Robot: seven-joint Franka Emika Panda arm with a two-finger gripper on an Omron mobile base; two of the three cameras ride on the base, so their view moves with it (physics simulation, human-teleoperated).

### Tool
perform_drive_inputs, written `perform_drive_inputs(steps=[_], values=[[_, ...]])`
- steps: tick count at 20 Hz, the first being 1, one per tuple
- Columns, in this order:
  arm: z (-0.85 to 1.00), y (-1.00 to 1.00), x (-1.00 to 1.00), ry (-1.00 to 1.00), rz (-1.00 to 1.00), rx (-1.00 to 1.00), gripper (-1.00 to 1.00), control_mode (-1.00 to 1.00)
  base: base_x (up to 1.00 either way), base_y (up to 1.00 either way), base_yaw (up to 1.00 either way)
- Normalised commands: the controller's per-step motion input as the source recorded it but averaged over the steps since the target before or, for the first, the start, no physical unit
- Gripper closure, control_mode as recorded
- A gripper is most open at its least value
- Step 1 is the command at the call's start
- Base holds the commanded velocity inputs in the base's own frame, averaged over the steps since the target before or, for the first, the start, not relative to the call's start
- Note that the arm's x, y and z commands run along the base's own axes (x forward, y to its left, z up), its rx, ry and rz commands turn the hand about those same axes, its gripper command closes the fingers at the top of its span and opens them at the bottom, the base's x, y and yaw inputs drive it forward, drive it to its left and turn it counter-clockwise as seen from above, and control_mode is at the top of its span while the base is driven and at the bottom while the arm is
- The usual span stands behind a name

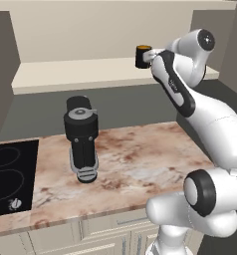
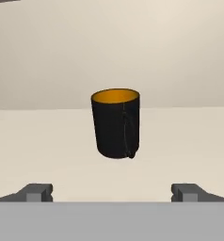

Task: Open the cabinet directly in front. Then move the beer and the mug to the dining counter with the jar on it.

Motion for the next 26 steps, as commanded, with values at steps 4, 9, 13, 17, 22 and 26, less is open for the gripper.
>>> perform_drive_inputs(steps=[4,9,13,17,22,26], values=[[-0.01,0.00,0.42,0.06,0.00,0.00,-1.00,-1.00,0.00,0.00,0.00],[-0.11,0.00,0.39,0.01,0.00,0.00,-1.00,-1.00,0.00,0.00,0.00],[-0.18,0.00,0.23,0.00,0.00,0.00,-1.00,-1.00,0.00,0.00,0.00],[-0.06,0.00,0.03,-0.01,0.00,0.00,-1.00,-1.00,0.00,0.00,0.00],[-0.02,0.00,0.13,0.00,0.00,0.00,-1.00,-1.00,0.00,0.00,0.00],[0.00,0.00,0.26,0.00,0.00,0.00,-1.00,-1.00,0.00,0.00,0.00]])
